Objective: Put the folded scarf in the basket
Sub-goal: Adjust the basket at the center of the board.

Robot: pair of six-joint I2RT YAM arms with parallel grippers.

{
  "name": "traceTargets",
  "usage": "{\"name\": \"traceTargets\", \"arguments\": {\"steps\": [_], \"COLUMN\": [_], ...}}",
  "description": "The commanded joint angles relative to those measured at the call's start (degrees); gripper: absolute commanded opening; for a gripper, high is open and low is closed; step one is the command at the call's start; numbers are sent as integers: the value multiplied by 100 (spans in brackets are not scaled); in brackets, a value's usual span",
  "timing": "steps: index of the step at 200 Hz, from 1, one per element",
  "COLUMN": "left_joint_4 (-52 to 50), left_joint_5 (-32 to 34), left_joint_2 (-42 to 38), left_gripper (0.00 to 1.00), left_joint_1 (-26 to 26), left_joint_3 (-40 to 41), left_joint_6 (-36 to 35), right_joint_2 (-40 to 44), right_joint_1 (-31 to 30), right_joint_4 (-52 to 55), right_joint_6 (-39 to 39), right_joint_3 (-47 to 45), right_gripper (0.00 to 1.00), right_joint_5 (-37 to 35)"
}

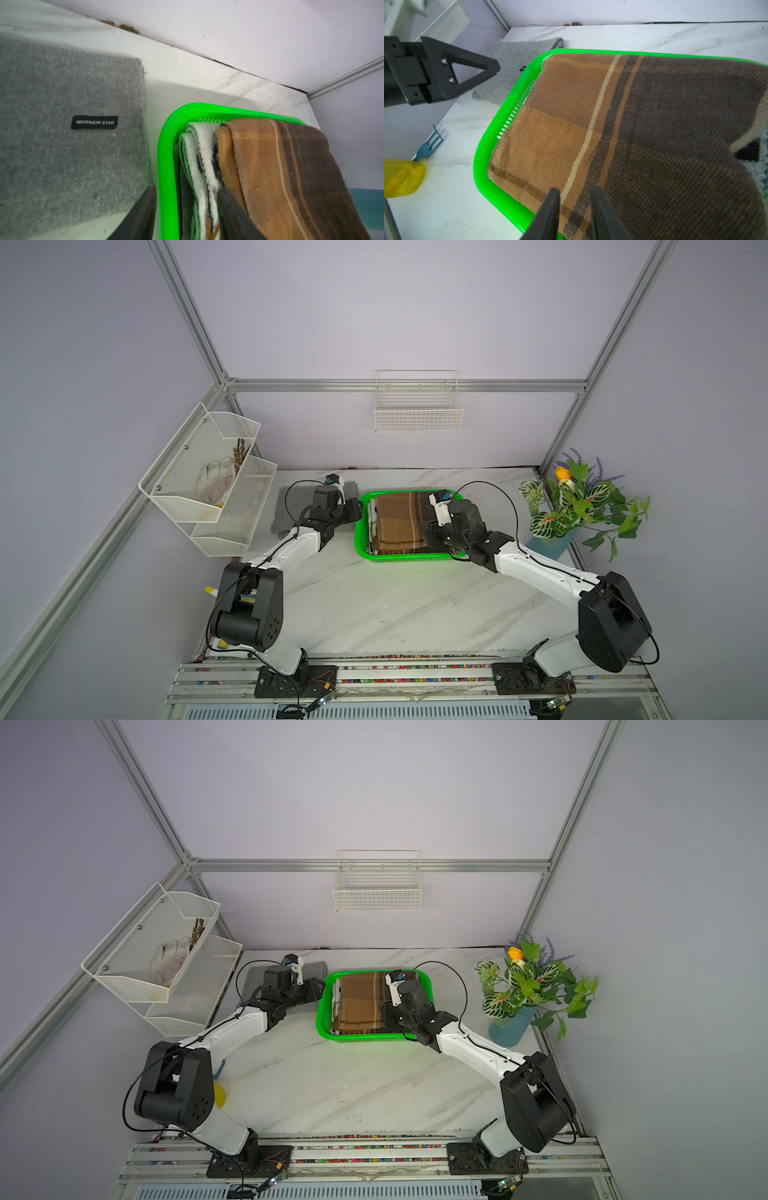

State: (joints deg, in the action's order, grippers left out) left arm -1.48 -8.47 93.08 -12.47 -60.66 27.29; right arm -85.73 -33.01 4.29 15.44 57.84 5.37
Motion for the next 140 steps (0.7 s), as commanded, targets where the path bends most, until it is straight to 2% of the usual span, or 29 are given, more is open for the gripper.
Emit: {"name": "traceTargets", "arguments": {"steps": [1,31,58,95,114,140], "left_joint_4": [10,-4,523,599,811,903], "left_joint_5": [97,-103,-467,-909,-853,-1115], "left_joint_2": [133,354,463,956,1056,1240], "left_gripper": [52,52,49,45,44,42], "left_joint_1": [-94,-72,-95,-425,-618,-731], "left_joint_3": [88,139,342,-2,42,-40], "left_joint_6": [-175,-198,-19,106,179,441], "right_joint_2": [282,484,549,364,322,264], "right_joint_1": [1,-3,-1,-3,-3,-3], "right_joint_4": [-105,-444,-480,-383,-357,-365], "right_joint_6": [-112,-105,-125,-173,-210,-227], "right_joint_3": [-33,-195,-236,-136,-113,-90], "right_gripper": [31,31,31,31,31,31], "right_joint_5": [-85,21,-38,-45,-83,-83]}}
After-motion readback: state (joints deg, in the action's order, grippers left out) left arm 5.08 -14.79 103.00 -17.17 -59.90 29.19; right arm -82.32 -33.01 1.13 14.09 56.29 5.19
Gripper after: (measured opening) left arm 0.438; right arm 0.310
